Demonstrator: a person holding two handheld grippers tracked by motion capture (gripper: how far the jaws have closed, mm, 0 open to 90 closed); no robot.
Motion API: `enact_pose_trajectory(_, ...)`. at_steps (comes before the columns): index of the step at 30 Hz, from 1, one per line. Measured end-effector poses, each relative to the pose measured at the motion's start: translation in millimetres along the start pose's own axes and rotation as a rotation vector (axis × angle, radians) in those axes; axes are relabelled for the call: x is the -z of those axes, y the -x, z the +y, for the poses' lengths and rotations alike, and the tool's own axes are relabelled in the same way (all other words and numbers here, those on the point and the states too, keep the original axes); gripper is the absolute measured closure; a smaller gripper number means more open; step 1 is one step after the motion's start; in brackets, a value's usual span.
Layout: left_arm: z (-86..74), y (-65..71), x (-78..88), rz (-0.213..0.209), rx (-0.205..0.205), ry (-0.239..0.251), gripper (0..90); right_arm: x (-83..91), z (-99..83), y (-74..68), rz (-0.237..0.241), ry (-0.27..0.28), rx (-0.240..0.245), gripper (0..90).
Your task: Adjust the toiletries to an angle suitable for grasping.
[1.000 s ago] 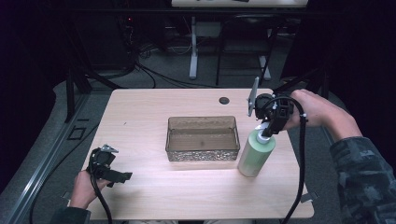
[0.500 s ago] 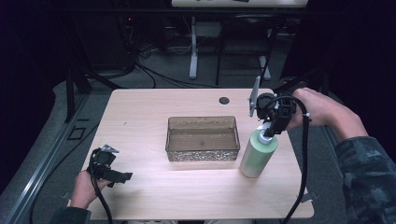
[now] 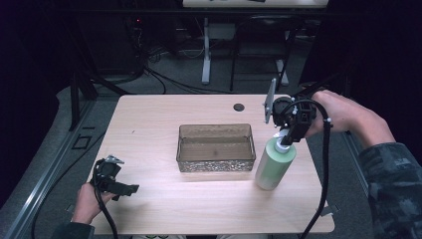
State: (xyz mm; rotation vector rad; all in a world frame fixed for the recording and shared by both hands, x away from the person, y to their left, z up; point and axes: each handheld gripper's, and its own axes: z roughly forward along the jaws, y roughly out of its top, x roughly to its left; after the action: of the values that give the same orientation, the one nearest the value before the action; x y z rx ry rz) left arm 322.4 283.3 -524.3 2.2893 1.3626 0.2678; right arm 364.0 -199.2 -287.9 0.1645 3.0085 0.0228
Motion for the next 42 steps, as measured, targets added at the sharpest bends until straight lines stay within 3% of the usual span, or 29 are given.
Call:
enact_pose_trajectory(16,4.2,5.1,-0.4,-0.001,-0.013,-0.002,0.1,12.4,6.8,-6.2,-0.01,0.012,0.018,63.0)
enact_pose_trajectory(26,2.1,-0.8,-2.7,-0.004,-0.007,-0.01,0.1,25.6,13.1,-8.6,-0.002,0.01,0.039,63.0)
enact_pose_trajectory(42,4.4,7.1,-4.8,-0.002,-0.023,-0.023,0.1,42.4,20.8,-12.3,-0.025,0.026,0.059,63.1)
